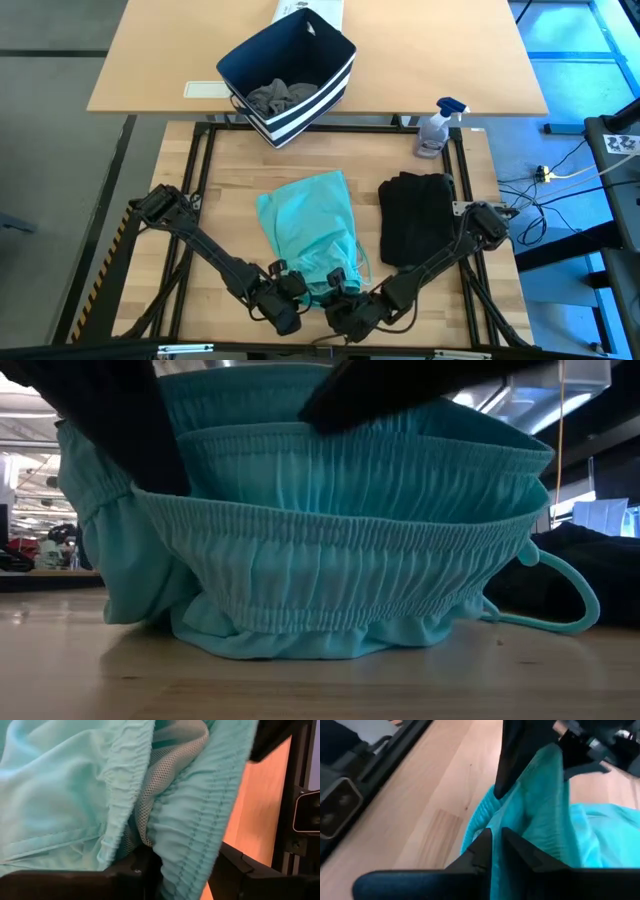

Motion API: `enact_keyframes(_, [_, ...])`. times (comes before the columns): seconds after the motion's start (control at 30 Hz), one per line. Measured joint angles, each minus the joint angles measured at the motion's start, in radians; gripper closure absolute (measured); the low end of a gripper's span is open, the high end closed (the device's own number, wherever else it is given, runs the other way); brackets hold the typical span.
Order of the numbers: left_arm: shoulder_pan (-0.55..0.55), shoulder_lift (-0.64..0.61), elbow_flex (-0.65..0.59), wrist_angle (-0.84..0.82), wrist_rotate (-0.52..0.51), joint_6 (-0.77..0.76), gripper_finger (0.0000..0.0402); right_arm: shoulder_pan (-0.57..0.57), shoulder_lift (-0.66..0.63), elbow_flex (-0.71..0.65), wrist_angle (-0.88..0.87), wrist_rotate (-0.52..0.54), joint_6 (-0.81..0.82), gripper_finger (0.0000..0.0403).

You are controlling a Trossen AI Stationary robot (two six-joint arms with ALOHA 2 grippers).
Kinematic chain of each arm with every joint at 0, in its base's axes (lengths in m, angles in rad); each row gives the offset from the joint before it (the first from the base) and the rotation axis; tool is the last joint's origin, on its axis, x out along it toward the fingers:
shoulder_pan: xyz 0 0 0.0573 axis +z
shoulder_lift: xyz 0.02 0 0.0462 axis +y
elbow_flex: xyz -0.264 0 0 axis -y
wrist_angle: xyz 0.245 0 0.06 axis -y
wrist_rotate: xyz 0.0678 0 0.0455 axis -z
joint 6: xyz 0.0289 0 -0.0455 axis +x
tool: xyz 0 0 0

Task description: Fold Laundry from Bin

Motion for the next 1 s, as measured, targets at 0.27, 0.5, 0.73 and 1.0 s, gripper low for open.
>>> enact_keyframes(0.27, [0.0,0.0,0.0,0.0,-0.002,0.0,0.0262,0.052,-0.003,0.162,-0.278,0.107,0.025,0.0357])
enact_keyframes(0.5, [0.0,0.0,0.0,0.0,-0.002,0.0,0.0262,0.008,-0.004,0.151,-0.413,0.123,0.14,0.0257])
enact_keyframes(0.73, [0.0,0.0,0.0,0.001,-0.017,0.0,0.0262,-0.027,-0.004,0.138,-0.39,0.176,0.134,0.0143])
enact_keyframes(1.0, [0.0,0.0,0.0,0.001,-0.022,-0.001,0.0262,-0.011,-0.004,0.146,-0.379,0.229,0.13,0.0123])
